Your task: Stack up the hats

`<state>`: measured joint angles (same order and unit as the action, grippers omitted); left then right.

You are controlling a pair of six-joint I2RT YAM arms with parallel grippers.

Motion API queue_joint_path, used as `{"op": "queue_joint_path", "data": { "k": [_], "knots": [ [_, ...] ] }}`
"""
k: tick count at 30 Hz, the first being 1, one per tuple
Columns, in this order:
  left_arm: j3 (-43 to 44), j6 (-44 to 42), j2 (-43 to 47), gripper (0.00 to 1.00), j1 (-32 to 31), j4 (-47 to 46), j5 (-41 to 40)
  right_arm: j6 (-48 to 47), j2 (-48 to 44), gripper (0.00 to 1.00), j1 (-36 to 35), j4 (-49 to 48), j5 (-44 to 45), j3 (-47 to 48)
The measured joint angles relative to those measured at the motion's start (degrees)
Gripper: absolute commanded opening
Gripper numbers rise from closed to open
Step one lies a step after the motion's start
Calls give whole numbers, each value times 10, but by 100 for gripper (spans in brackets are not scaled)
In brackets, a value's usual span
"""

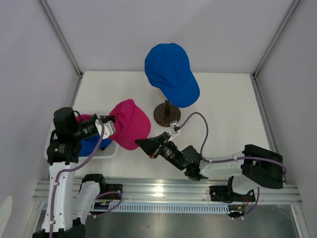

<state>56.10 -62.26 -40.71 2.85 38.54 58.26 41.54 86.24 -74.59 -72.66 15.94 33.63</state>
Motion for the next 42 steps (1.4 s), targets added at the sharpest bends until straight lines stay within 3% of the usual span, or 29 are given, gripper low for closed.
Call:
{"op": "queue_joint_path", "data": {
  "k": [3,4,6,8,9,15,18,21,24,28,33,40,42],
  "knots": [
    [-23,30,6,5,0,-41,-38,0,-44,0,0,44,5,3],
    [-29,45,9,19,0,-56,-51,-1,-63,0,0,71,9,6],
    [-40,82,16,32,0,-94,-82,-1,-101,0,0,135,13,24],
    [-53,124,28,68,0,-137,-112,0,-125,0,5,201,13,58],
    [-61,148,35,99,0,-159,-134,0,-132,0,8,232,11,77],
    [-76,304,87,99,2,-263,-285,-4,-138,0,44,415,-40,209],
    [-50,405,90,100,2,-275,-414,-19,-117,0,52,539,-50,319],
    [25,511,47,100,2,-230,-520,-30,-89,0,57,659,-47,448],
    [140,608,-30,99,2,-154,-581,-42,-78,0,68,718,-38,524],
    [218,716,-98,99,2,-83,-562,-38,-77,0,96,751,-7,565],
    [216,814,-112,99,2,-45,-505,4,-45,0,164,789,5,625],
    [246,834,-114,99,3,-47,-466,97,44,0,249,805,-40,749],
    [257,833,-125,100,3,-50,-453,120,104,0,263,836,-53,850]
  ]
}}
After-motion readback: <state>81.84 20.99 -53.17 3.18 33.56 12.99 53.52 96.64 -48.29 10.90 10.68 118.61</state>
